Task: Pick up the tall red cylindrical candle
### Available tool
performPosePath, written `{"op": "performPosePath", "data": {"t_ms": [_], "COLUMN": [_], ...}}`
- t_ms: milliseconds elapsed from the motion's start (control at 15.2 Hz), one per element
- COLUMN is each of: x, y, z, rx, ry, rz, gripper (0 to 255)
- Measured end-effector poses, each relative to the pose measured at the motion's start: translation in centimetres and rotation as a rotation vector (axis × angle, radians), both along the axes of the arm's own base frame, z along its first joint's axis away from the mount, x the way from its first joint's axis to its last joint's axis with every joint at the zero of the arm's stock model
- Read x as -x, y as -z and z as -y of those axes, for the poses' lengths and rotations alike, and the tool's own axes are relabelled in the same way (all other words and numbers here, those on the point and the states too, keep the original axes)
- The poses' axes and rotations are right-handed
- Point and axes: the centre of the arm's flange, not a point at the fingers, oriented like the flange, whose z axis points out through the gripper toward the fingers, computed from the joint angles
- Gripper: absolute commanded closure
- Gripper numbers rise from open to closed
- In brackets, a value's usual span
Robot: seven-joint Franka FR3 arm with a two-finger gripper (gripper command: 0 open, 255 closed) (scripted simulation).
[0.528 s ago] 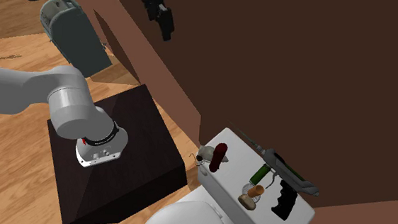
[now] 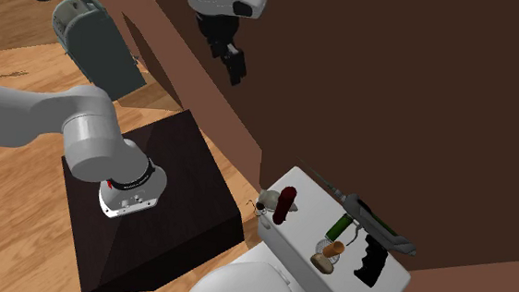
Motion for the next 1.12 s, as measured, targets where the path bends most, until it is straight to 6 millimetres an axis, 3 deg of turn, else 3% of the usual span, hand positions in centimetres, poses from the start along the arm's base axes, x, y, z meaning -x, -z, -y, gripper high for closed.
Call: {"op": "performPosePath", "data": {"t_ms": [924,1122], "x": [-1.2,-1.8], "y": [9.8,11.2], "z": [14.7,18.7], "rx": [0.043,0.053], "ry": [0.028,0.035], "rz": [0.053,0.065], "gripper": [0,0]}}
